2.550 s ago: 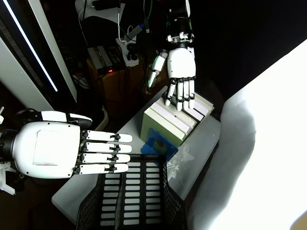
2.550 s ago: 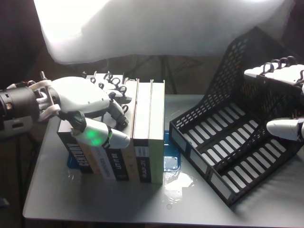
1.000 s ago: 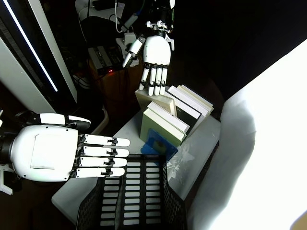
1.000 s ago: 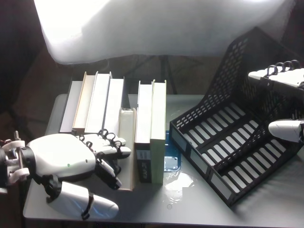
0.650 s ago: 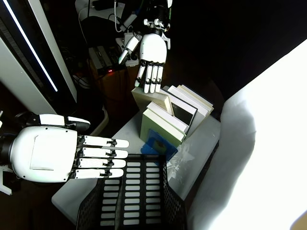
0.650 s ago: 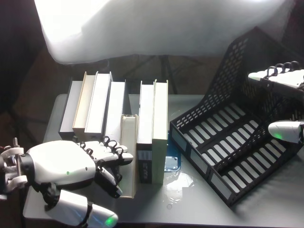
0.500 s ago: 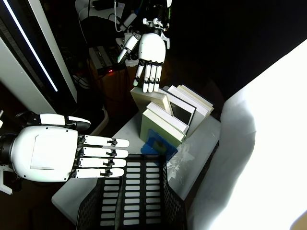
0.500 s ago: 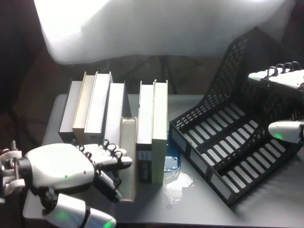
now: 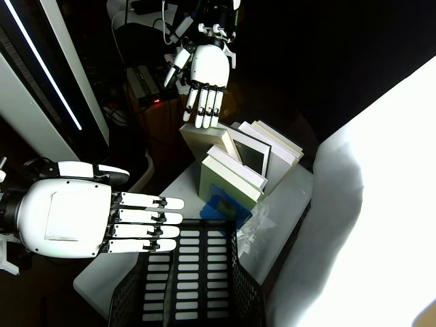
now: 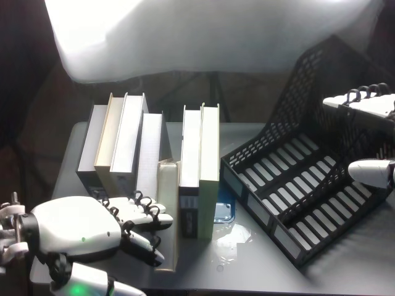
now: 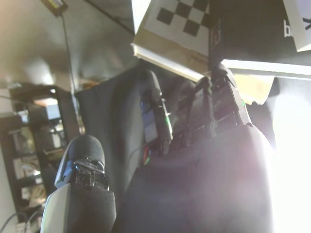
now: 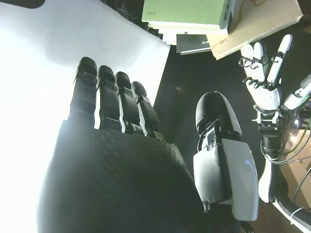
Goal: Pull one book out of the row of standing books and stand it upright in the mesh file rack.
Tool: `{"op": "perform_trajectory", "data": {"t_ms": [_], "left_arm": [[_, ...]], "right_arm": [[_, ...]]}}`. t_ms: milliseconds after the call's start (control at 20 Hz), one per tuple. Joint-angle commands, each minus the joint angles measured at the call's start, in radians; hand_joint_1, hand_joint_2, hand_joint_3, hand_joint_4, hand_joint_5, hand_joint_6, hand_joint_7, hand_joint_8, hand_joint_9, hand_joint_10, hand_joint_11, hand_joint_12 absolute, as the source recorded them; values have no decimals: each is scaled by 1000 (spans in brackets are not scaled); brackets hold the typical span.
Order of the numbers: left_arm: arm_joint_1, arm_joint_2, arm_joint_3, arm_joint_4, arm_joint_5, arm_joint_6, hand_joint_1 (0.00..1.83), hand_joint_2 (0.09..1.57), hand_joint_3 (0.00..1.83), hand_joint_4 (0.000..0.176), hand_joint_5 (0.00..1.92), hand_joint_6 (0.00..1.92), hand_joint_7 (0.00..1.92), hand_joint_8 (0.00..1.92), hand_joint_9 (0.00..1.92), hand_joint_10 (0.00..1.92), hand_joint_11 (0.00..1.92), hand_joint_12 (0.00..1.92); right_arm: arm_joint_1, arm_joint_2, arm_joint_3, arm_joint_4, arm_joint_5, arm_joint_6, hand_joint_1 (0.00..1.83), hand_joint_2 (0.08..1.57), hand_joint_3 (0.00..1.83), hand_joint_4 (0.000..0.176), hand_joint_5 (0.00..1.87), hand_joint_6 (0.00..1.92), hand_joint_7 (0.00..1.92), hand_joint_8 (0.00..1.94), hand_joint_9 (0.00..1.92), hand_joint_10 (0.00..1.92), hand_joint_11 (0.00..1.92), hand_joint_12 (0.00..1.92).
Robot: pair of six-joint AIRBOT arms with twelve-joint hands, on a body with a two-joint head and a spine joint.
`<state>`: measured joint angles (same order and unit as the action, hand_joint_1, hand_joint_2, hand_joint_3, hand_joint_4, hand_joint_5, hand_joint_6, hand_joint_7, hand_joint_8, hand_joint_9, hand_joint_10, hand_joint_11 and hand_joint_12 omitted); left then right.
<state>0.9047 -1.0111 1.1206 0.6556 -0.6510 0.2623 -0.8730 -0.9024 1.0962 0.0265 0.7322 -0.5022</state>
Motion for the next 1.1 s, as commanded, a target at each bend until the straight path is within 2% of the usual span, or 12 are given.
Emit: {"op": "perform_trajectory", "data": {"t_ms": [0, 50, 100, 300, 500, 700, 800, 850, 900, 950, 1000, 1050], "left_arm": [[-9, 9, -4, -44, -106, -6, 0, 1252, 17, 0, 563, 3, 0, 0, 0, 0, 0, 0], [-10, 17, -6, -75, -124, -6, 0, 1302, 36, 0, 449, 0, 0, 0, 0, 0, 0, 0], [-10, 26, -8, -115, -146, -6, 0, 1306, 35, 0, 449, 9, 11, 5, 0, 0, 0, 0], [-7, 81, -23, -270, -212, -6, 0, 1310, 25, 0, 566, 58, 12, 2, 0, 0, 0, 0], [-1, 116, -20, -361, -227, -6, 127, 1247, 0, 0, 768, 30, 108, 5, 0, 0, 0, 0], [-12, 110, 3, -375, -179, -6, 71, 1242, 0, 0, 825, 18, 67, 0, 0, 0, 0, 0], [-21, 95, 19, -370, -151, -6, 22, 1262, 8, 13, 820, 12, 77, 4, 0, 0, 0, 0], [-25, 88, 23, -366, -138, -6, 10, 1257, 5, 29, 835, 17, 84, 6, 0, 0, 0, 0], [-28, 79, 28, -360, -123, -6, 43, 1238, 0, 30, 841, 17, 90, 8, 0, 0, 0, 0], [-29, 70, 34, -352, -109, -6, 79, 1217, 0, 28, 864, 24, 85, 4, 0, 0, 0, 0], [-30, 60, 40, -342, -95, -6, 63, 1226, 0, 0, 842, 12, 62, 1, 0, 0, 0, 0], [-29, 54, 43, -334, -89, -6, 87, 1217, 0, 0, 842, 11, 56, 0, 0, 0, 0, 0]], "right_arm": [[4, 6, 2, 16, 116, 3, 353, 1315, 1, 0, 0, 0, 0, 0, 0, 0, 0, 0], [4, 6, 2, 16, 116, 3, 359, 1314, 0, 0, 0, 0, 0, 0, 0, 0, 0, 0], [4, 5, 2, 16, 116, 13, 360, 1312, 0, 0, 0, 0, 0, 0, 0, 0, 0, 0], [2, 5, 2, 19, 116, 13, 329, 1311, 0, 0, 0, 0, 0, 0, 0, 0, 0, 0], [-1, 5, 2, 20, 116, 13, 369, 1314, 1, 0, 0, 0, 0, 0, 0, 0, 0, 0], [-4, 2, 4, 23, 116, 13, 376, 1314, 1, 0, 0, 0, 0, 0, 0, 0, 0, 0], [-5, 1, 5, 24, 116, 13, 358, 1314, 0, 0, 0, 0, 0, 0, 0, 0, 0, 0], [-6, 1, 5, 25, 116, 13, 355, 1314, 1, 0, 0, 0, 0, 0, 0, 0, 0, 0], [-7, 1, 5, 25, 116, 13, 355, 1316, 2, 0, 0, 0, 0, 0, 0, 0, 0, 0], [-7, 1, 5, 26, 117, 13, 357, 1318, 2, 0, 0, 0, 0, 0, 0, 0, 0, 0], [-7, 1, 5, 27, 117, 13, 360, 1321, 4, 0, 0, 0, 0, 0, 0, 0, 0, 0], [-8, 1, 4, 28, 117, 13, 362, 1319, 2, 0, 0, 0, 0, 0, 0, 0, 0, 0]]}}
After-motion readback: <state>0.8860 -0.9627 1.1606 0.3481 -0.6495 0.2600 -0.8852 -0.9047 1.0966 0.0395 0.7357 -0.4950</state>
